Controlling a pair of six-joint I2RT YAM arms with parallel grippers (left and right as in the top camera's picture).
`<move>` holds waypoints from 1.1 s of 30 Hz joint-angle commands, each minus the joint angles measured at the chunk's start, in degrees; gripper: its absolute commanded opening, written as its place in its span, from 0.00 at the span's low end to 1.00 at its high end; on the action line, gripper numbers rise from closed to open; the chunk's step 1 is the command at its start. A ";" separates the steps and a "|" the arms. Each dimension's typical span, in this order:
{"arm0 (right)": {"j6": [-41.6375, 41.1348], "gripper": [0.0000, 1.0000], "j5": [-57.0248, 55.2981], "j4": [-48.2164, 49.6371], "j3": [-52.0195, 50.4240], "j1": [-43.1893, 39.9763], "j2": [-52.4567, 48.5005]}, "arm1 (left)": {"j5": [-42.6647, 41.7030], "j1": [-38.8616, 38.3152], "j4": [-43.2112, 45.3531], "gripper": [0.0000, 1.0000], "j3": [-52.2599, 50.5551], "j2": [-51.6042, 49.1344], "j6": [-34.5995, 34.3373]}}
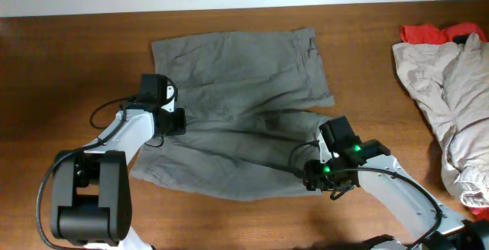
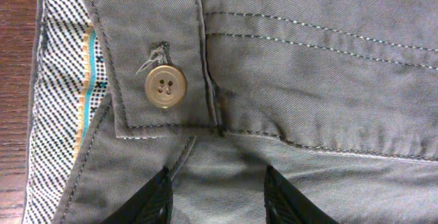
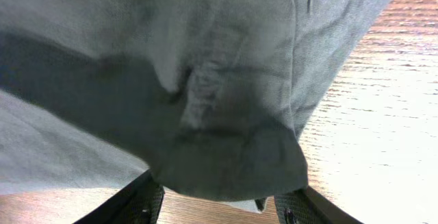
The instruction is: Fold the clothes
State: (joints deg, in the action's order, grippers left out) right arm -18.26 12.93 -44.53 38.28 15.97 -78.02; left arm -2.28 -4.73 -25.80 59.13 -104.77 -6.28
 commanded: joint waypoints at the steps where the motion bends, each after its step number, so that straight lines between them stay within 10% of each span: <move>1: -0.74 0.58 -0.90 0.26 -0.28 0.52 -0.37 | 1.44 0.39 0.28 0.43 -0.96 -0.63 0.35; 18: 6.03 0.55 -3.08 14.75 0.79 -0.94 -1.05 | 1.46 0.39 0.15 0.44 -0.96 -0.63 0.35; 33: 5.55 0.59 0.31 -15.72 19.96 -1.84 -0.66 | 1.44 0.39 0.13 0.43 -0.96 -0.63 0.35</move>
State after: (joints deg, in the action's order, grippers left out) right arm -13.08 11.40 -57.41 55.90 14.33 -78.91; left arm -2.07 -4.73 -25.65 59.11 -104.77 -6.28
